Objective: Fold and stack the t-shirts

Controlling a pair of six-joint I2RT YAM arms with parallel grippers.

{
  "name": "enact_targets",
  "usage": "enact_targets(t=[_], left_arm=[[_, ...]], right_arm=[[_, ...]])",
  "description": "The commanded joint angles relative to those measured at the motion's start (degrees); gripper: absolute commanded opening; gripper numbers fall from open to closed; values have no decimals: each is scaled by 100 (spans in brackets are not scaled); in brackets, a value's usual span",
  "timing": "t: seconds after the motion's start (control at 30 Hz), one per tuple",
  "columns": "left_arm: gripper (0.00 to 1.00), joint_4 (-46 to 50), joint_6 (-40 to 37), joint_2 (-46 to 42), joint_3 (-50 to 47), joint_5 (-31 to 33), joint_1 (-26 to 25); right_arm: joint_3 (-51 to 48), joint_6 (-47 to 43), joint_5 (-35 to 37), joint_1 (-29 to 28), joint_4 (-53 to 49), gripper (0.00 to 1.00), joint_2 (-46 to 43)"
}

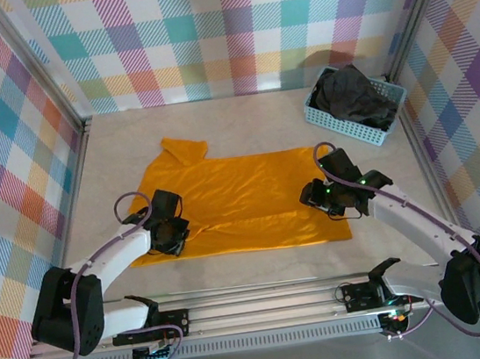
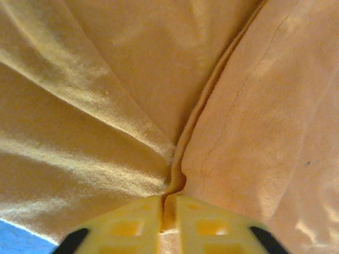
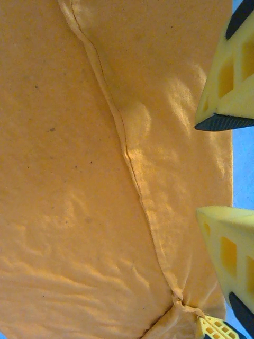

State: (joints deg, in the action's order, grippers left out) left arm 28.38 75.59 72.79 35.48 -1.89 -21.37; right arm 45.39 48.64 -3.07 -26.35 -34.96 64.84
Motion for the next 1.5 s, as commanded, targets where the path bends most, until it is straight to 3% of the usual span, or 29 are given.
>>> enact_targets(t=[0.0,0.53,0.97,1.4,1.43,1.47], left_arm=[[1,-53,16,55,125,164,-83],[0,-122,-264,169,644,207,-289],[0,231,-1556,1845,2385,323,-512],[0,2003,-3225,3589,4191,1027,-1175],[1,2013,-3267,3565,4203,1145,-1194],[15,2001,-3269,3513,4195,1260,-1195]], right_arm=[[41,16,-88,-46,128,42,-4],[40,31,-80,-46,153,40,20],[161,-12,-55,-45,12,39,86],[172,-13,-185,-44,46,39,279],[172,-13,-200,-46,66,39,292],[164,-19,-211,-46,75,40,297]])
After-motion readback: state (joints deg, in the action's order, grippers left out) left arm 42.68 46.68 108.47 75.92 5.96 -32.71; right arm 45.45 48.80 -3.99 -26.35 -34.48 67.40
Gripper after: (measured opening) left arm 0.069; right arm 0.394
